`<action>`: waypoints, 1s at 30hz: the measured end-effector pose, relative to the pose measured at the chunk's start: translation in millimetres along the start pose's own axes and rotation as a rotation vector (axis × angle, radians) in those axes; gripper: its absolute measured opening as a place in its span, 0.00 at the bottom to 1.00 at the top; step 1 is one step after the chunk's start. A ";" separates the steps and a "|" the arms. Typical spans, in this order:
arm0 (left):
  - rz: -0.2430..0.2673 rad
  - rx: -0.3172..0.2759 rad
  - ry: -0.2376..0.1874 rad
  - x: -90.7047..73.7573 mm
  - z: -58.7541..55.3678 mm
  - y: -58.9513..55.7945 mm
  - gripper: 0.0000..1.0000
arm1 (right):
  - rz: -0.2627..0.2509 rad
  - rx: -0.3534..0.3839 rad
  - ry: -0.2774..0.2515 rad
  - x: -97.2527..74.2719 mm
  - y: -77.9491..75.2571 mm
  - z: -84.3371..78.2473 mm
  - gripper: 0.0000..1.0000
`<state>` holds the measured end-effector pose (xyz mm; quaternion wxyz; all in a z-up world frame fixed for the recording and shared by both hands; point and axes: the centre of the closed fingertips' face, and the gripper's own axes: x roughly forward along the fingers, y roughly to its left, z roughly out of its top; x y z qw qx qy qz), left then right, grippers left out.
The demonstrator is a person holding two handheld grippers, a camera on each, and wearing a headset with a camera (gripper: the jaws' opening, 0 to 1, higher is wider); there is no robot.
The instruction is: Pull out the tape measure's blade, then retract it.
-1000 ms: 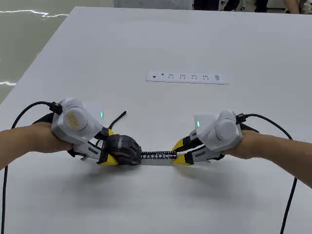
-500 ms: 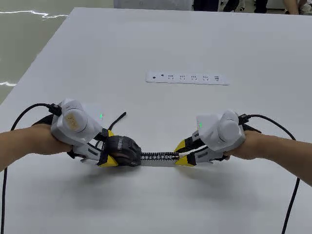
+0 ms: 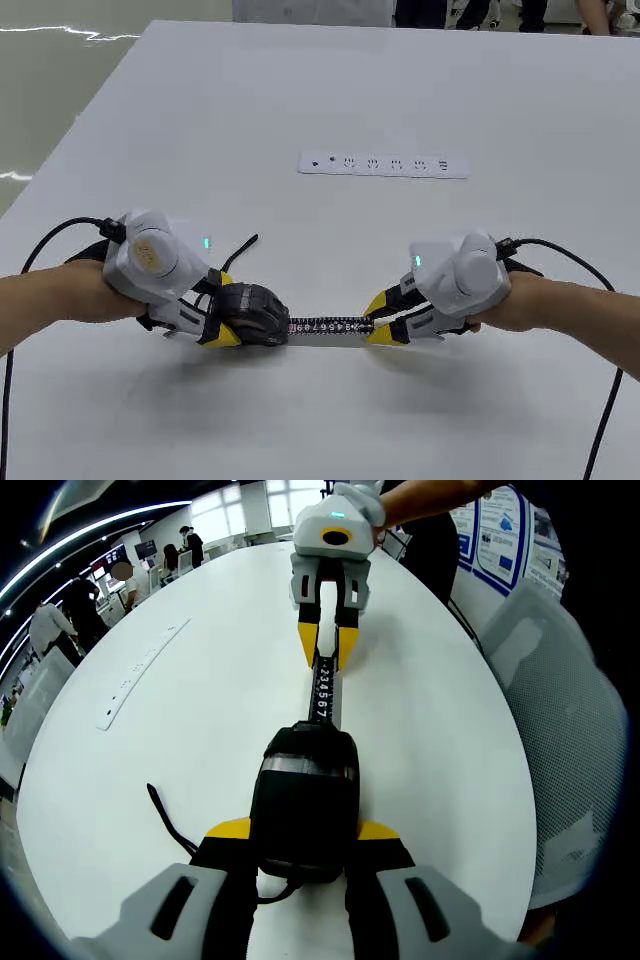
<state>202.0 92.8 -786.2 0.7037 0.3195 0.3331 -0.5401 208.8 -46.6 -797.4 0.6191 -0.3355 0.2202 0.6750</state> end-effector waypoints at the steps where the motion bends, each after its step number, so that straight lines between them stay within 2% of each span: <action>1: 0.000 0.000 0.000 0.0 -0.1 0.2 0.29 | 0.000 -0.001 0.001 -0.3 0.0 -0.2 0.13; 16: 0.001 0.001 0.004 -0.9 0.1 0.0 0.29 | 0.005 -0.005 0.005 -3.2 0.0 -1.9 0.13; 30: 0.002 0.002 0.001 0.3 0.6 0.2 0.29 | 0.004 -0.012 0.017 -8.0 -0.8 -10.6 0.13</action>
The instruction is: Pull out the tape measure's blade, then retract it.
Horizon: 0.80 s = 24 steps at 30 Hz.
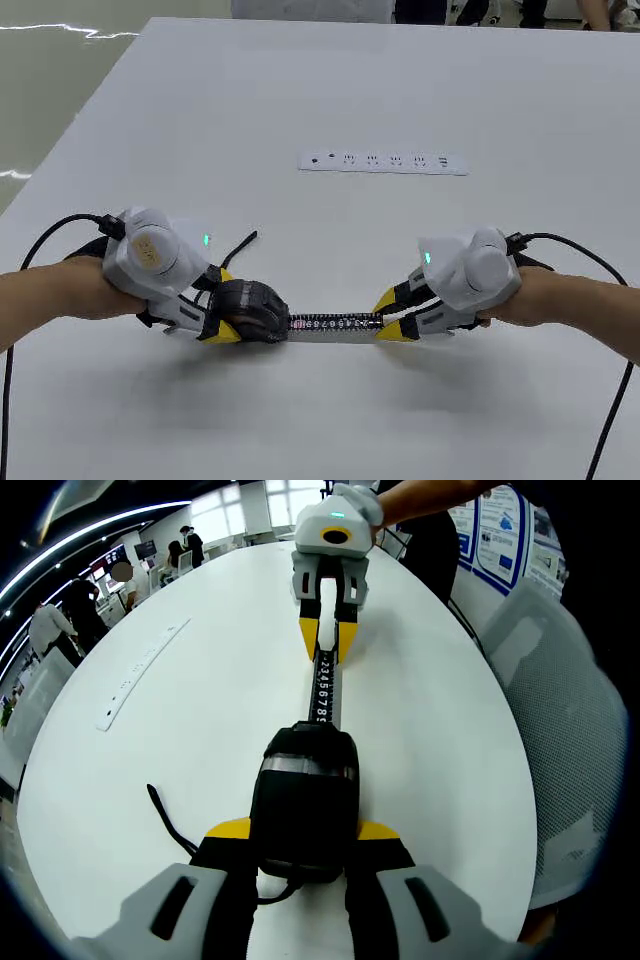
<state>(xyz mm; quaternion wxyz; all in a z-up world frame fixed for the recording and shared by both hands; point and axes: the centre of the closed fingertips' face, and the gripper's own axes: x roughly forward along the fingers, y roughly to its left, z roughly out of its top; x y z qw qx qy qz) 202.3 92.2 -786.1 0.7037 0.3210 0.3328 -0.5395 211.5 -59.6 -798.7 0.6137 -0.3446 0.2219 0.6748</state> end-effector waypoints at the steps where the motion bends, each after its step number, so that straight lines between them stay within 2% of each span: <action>1: 0.000 0.000 0.000 0.2 -0.2 0.2 0.29 | 0.000 -0.001 0.001 -0.2 -0.1 -0.6 0.13; 13: 0.000 0.000 0.002 2.3 -3.4 3.3 0.29 | -0.002 -0.004 0.007 -3.4 0.4 -6.0 0.13; 24: 0.000 0.001 0.001 2.2 -1.3 1.6 0.29 | -0.001 -0.008 0.015 -6.0 1.0 -10.3 0.13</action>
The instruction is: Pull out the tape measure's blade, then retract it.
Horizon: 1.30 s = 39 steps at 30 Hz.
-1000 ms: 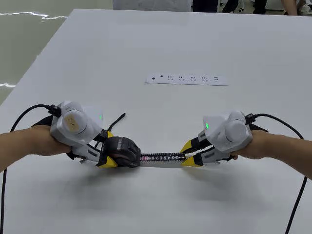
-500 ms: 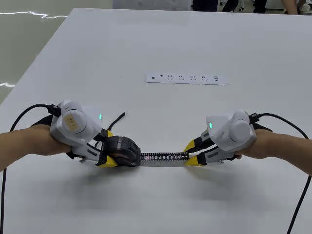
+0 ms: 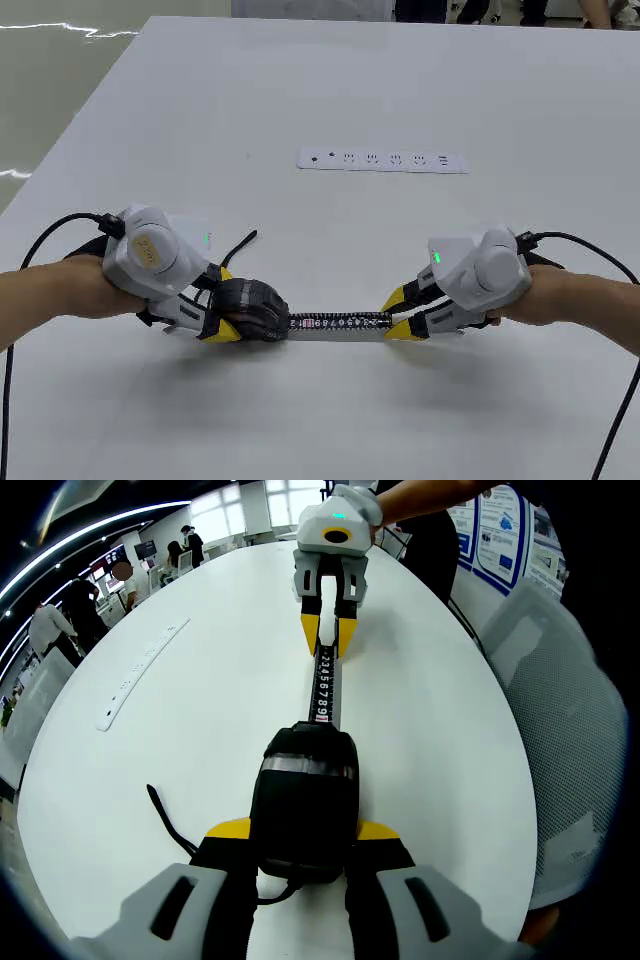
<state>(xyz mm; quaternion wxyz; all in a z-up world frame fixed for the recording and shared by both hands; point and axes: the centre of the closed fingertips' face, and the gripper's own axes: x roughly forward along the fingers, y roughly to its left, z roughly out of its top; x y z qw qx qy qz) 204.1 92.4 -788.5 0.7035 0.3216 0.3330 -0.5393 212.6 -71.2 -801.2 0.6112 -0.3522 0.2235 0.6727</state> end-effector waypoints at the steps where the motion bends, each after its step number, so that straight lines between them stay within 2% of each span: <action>1: 0.000 0.000 0.000 -0.1 0.3 -0.3 0.29 | 0.000 0.000 0.000 -0.3 0.1 -0.2 0.13; 17: 0.000 -0.001 0.002 -2.0 4.8 -4.2 0.29 | -0.002 -0.003 0.003 -3.8 1.0 -3.1 0.13; 39: 0.003 0.000 0.003 -1.8 1.9 -2.0 0.29 | -0.005 -0.002 0.007 -7.6 2.3 -6.9 0.13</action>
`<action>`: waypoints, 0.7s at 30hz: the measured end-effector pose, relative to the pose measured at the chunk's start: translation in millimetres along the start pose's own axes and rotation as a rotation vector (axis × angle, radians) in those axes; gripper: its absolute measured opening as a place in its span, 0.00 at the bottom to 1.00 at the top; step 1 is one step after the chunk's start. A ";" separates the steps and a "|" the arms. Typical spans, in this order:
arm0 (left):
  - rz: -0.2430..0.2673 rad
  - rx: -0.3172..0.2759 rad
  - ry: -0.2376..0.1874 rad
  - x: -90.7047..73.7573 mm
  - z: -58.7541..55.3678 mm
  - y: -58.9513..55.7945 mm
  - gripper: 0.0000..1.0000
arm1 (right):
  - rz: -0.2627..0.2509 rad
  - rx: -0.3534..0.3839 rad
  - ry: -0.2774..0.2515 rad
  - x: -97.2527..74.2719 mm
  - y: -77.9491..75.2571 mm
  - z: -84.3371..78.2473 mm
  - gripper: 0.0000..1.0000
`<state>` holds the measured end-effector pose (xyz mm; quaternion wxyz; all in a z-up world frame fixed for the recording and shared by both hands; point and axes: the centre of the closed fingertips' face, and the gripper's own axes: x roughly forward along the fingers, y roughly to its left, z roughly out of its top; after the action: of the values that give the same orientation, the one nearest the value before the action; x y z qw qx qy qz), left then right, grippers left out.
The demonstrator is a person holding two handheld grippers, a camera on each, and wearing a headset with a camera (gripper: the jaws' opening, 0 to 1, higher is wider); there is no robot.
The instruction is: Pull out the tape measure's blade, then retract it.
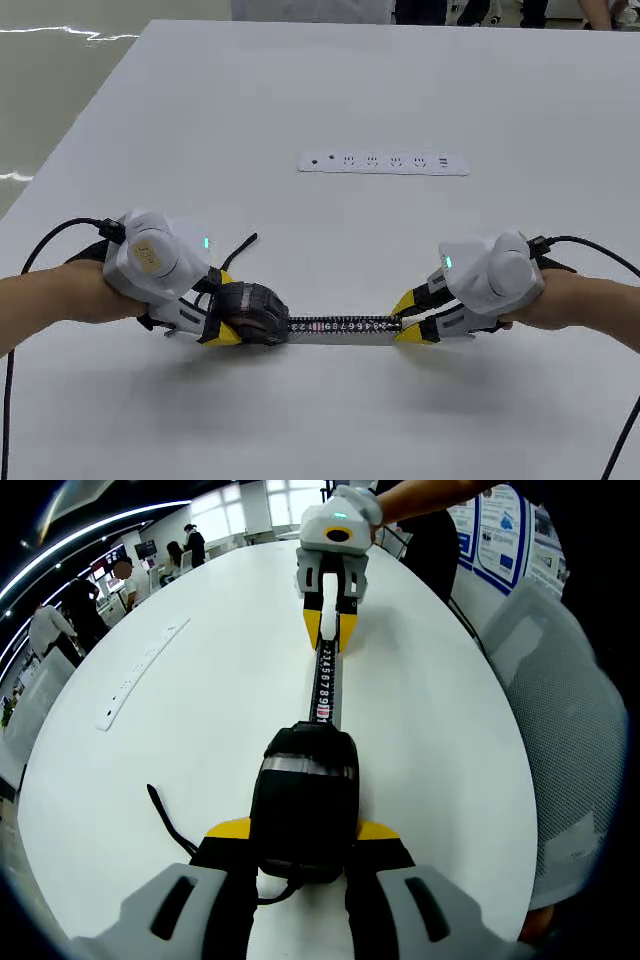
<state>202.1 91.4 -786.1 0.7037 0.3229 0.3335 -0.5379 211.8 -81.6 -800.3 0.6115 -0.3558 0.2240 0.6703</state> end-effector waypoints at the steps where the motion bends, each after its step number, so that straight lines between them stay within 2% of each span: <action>1: 0.000 0.000 0.000 0.0 -0.2 0.1 0.29 | 0.000 0.000 0.000 -0.1 0.1 -0.4 0.13; 21: -0.001 0.001 -0.001 -0.8 1.3 -1.0 0.29 | -0.004 0.007 0.000 -3.0 0.3 -6.1 0.13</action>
<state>201.0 90.6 -784.8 0.7032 0.3229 0.3332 -0.5387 212.7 -88.1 -802.0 0.6141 -0.3539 0.2256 0.6684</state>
